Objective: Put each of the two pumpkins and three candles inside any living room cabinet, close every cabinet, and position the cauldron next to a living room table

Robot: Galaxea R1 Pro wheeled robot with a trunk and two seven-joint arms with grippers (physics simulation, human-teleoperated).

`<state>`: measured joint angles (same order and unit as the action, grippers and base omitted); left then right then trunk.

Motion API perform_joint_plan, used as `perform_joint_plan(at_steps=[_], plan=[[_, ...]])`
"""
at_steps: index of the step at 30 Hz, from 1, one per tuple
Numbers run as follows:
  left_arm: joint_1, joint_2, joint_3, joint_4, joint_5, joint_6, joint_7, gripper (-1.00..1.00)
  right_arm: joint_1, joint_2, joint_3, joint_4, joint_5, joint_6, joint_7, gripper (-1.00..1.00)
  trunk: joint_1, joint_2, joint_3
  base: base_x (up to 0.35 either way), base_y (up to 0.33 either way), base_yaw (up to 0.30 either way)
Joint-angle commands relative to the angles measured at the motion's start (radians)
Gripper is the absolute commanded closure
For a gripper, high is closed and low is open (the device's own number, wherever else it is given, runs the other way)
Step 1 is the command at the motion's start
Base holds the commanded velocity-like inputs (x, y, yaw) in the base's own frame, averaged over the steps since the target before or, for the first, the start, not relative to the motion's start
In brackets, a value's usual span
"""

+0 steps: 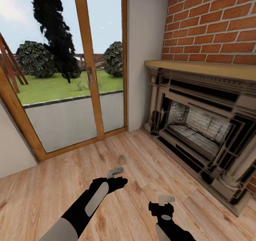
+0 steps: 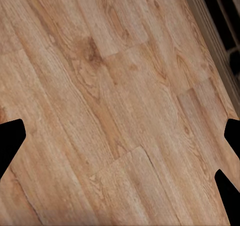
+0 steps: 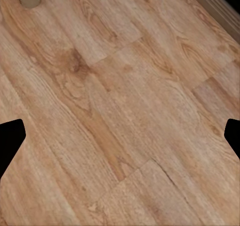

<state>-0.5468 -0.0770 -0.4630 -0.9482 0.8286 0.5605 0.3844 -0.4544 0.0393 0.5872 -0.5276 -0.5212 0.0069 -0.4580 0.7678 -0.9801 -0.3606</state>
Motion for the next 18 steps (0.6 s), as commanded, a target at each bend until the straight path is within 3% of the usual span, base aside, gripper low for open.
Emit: perform_joint_plan(at_steps=[1,18], plan=[[-0.001,0.000,-0.002,-0.001,0.011,0.001,0.010,-1.00,-0.001,-0.001,0.008,-0.001,-0.008,0.001,-0.008,-1.00,0.000,-0.001,-0.001,0.163,0.000,0.000],[-0.001,0.000,-0.002,-0.001,0.011,0.001,0.010,-1.00,-0.001,-0.001,0.008,-0.002,-0.008,0.001,-0.008,-1.00,0.000,-0.001,-0.001,0.161,0.000,0.000]])
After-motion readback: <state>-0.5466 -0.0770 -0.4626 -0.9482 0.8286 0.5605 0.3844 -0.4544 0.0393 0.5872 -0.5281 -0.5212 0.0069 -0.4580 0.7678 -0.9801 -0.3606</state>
